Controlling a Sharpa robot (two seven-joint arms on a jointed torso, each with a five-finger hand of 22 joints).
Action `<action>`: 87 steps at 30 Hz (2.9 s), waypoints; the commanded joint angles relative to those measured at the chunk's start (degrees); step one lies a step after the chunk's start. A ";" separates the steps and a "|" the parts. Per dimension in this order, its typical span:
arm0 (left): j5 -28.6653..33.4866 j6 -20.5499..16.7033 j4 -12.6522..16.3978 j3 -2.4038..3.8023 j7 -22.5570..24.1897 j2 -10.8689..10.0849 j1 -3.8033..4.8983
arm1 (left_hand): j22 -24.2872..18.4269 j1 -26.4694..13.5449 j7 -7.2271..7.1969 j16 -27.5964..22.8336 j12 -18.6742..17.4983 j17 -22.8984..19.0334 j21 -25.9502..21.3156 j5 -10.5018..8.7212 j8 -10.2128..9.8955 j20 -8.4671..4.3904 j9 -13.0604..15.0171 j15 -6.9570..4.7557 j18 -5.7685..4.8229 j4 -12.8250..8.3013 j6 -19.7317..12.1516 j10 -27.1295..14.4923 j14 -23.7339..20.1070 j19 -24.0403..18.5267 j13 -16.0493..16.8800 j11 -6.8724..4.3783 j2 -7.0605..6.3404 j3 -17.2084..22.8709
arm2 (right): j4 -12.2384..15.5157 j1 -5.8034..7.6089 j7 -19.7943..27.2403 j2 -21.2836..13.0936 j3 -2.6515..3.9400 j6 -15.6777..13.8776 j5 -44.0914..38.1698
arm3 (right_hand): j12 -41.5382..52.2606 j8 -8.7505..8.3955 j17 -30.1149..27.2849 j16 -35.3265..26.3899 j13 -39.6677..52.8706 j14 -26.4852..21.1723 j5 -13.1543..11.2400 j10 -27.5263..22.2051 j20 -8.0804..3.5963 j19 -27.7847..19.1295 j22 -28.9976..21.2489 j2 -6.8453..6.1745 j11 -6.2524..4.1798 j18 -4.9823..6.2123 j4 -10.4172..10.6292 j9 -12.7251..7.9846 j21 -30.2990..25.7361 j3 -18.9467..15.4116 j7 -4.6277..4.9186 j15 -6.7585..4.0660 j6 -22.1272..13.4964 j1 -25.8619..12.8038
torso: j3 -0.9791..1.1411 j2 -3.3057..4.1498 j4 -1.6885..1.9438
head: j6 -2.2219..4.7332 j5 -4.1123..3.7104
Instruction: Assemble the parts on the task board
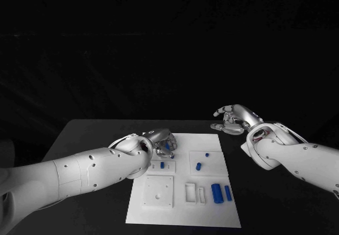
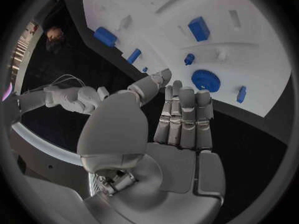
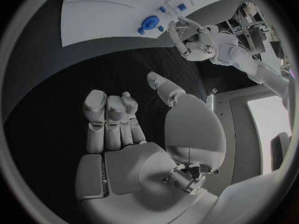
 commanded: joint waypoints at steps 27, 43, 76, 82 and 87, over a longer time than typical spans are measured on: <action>-7.96 0.51 -1.65 -0.14 -1.11 -0.31 0.00 | 0.42 -1.65 0.71 2.26 -6.38 0.21 1.67 -5.91 -1.17 -0.85 -3.61 0.79 3.25 3.65 -0.92 0.30 2.78 3.02 -3.36 1.16 -2.56 -1.10 | 0.08 0.01 0.90 0.23 0.03 0.16 -0.03 | 0.38 -0.02 0.06 -0.25 -0.14 0.41 0.39 -1.28 -0.44 0.11 0.35 0.23 0.96 8.10 0.28 -0.09 -0.27 -0.30 0.26 0.09 0.26 -0.16 | -0.06 -0.05 0.12 | -0.35 -0.47; -2.75 5.77 -8.69 3.93 -5.62 -1.10 0.34 | -0.08 -11.04 0.09 2.35 -4.53 -0.40 1.22 -6.46 0.09 -2.03 -5.00 -1.67 3.03 14.43 0.44 7.46 4.27 3.84 -2.42 -1.28 -3.77 -2.68 | -0.06 0.01 0.67 0.18 0.03 0.42 -0.08 | 0.42 -0.02 0.07 -0.23 -0.17 0.47 0.47 -1.25 -0.45 0.15 0.36 0.27 0.96 8.10 0.33 -0.10 -0.27 -0.34 0.26 0.09 0.25 -0.16 | -0.02 -0.04 0.18 | -0.60 -0.53; 0.07 21.23 -19.78 3.98 -11.12 4.22 1.58 | 0.91 -12.77 -1.53 7.56 7.86 2.62 2.99 -6.68 3.42 -4.98 -3.64 -4.71 2.71 31.68 1.40 9.76 6.32 5.20 4.85 -4.54 -3.50 -7.57 | -0.31 0.01 0.56 0.89 0.03 0.76 -0.09 | 0.60 -0.01 0.09 -0.21 -0.37 0.74 1.23 -1.03 -0.51 0.40 0.41 0.36 0.95 8.10 0.96 -0.13 -0.26 -0.62 0.25 0.08 0.27 -0.57 | 0.12 0.00 0.09 | -0.93 -0.47; 0.91 21.05 -19.96 3.98 -10.84 4.61 1.58 | 0.98 -12.22 -1.50 7.59 8.10 2.67 3.04 -6.67 3.45 -5.07 -3.65 -4.67 2.61 31.97 1.30 9.50 6.19 5.04 4.96 -4.50 -3.01 -8.30 | -0.34 0.01 0.56 0.90 0.03 0.71 -0.09 | 0.61 -0.01 0.10 -0.21 -0.39 0.75 1.29 -1.02 -0.52 0.41 0.42 0.35 0.95 8.10 0.99 -0.13 -0.26 -0.64 0.25 0.08 0.27 -0.59 | 0.08 -0.02 0.04 | -1.10 -0.54; 1.81 20.93 -20.18 4.00 -10.80 4.74 1.60 | 0.99 -12.16 -1.46 7.57 8.24 2.67 3.04 -6.66 3.41 -5.14 -3.69 -4.65 2.54 32.44 1.13 9.30 6.10 4.95 5.01 -4.47 -2.65 -8.83 | -0.34 0.01 0.56 0.90 0.03 0.69 -0.09 | 0.62 -0.01 0.10 -0.21 -0.40 0.76 1.32 -1.02 -0.52 0.42 0.42 0.35 0.94 8.10 1.01 -0.13 -0.26 -0.65 0.25 0.07 0.27 -0.60 | 0.09 -0.04 0.04 | -1.16 -0.59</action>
